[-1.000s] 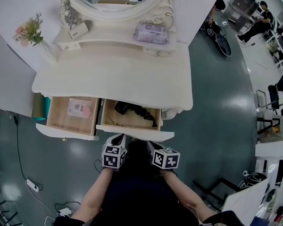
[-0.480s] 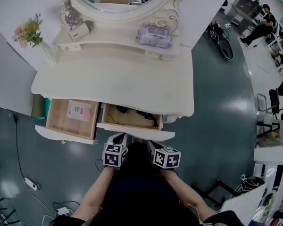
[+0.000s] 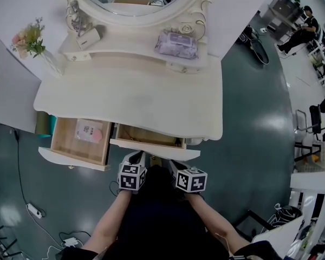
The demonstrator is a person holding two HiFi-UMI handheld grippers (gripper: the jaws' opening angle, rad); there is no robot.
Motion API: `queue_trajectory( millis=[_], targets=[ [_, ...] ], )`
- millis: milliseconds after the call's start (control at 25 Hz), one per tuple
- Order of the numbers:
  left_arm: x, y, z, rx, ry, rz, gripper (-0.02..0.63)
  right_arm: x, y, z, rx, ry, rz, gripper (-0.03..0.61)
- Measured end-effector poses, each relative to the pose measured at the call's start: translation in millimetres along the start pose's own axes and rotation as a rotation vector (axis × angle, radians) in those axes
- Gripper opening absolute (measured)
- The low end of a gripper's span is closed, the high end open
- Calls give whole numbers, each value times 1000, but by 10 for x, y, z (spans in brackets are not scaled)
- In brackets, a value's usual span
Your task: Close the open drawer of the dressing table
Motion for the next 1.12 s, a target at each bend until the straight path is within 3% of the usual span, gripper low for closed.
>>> queue_trajectory(
  millis=[1120],
  targets=[
    [-522,42,-491,72,-21,-43,12,-311,-283,-586,65,0,-23,15]
  ],
)
Point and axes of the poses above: the fingertips, and each gripper's own axes: x backward along the fingers, y to its left, z out of its underside, the point moved 6 cm from there along x, backward along the fingers, and after that the axes turned 13 degrees about -z, right-handed, at the moved point
